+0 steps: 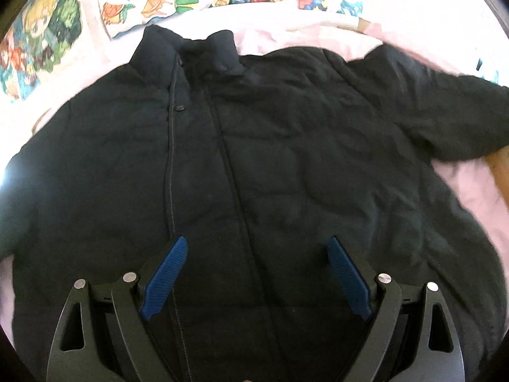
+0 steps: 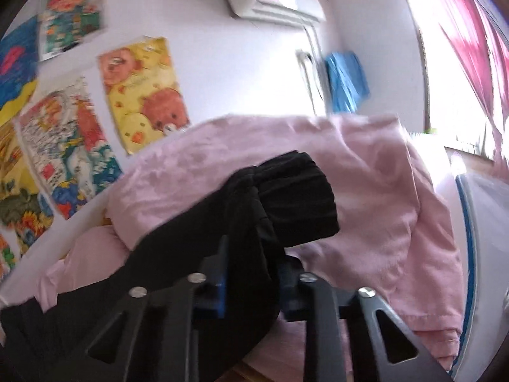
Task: Fold large clothes
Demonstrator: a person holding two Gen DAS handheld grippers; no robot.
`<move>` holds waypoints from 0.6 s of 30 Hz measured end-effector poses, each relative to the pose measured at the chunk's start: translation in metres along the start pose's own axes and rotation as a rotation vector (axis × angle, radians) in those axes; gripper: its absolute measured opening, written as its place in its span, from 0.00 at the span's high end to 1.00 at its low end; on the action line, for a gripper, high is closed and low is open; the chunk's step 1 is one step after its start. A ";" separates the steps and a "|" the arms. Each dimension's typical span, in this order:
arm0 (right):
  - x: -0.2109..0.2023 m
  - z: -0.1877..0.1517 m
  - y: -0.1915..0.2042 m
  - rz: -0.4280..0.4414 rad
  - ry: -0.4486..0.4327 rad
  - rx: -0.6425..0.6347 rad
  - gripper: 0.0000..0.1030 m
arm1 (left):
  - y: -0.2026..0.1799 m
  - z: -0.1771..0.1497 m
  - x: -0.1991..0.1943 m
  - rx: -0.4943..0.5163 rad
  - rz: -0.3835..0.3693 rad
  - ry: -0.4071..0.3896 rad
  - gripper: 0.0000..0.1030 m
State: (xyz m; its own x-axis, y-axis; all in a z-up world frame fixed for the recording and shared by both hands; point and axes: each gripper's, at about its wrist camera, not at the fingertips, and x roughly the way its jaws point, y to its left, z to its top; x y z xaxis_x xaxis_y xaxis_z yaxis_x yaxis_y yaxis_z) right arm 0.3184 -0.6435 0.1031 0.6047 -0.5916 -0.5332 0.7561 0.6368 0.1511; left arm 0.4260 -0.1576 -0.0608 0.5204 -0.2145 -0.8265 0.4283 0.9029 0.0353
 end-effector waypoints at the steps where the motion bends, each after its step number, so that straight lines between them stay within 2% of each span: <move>1: -0.008 0.000 0.010 0.017 -0.040 -0.035 0.84 | 0.002 0.003 0.000 -0.017 -0.015 0.002 0.16; 4: -0.032 -0.002 0.049 0.061 -0.152 -0.175 0.86 | 0.013 0.009 -0.002 -0.060 -0.058 0.003 0.16; 5: -0.040 -0.006 0.062 0.068 -0.257 -0.205 0.86 | 0.016 0.010 -0.004 -0.069 -0.069 -0.001 0.16; 8: -0.067 -0.028 0.117 0.164 -0.347 -0.382 0.86 | 0.030 0.014 -0.006 -0.108 -0.107 -0.007 0.16; 12: -0.090 -0.070 0.180 0.278 -0.393 -0.592 0.86 | 0.052 0.015 -0.010 -0.179 -0.157 -0.009 0.16; 16: -0.102 -0.117 0.227 0.384 -0.376 -0.761 0.87 | 0.082 0.019 -0.024 -0.285 -0.305 -0.072 0.16; 18: -0.105 -0.145 0.245 0.434 -0.339 -0.833 0.87 | 0.093 0.024 -0.032 -0.320 -0.358 -0.111 0.16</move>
State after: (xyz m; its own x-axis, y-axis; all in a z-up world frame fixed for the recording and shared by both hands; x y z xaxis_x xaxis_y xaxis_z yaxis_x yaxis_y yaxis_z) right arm 0.4037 -0.3540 0.0757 0.9246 -0.2529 -0.2849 0.1147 0.8979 -0.4249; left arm 0.4666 -0.0756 -0.0173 0.4653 -0.5550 -0.6895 0.3553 0.8306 -0.4288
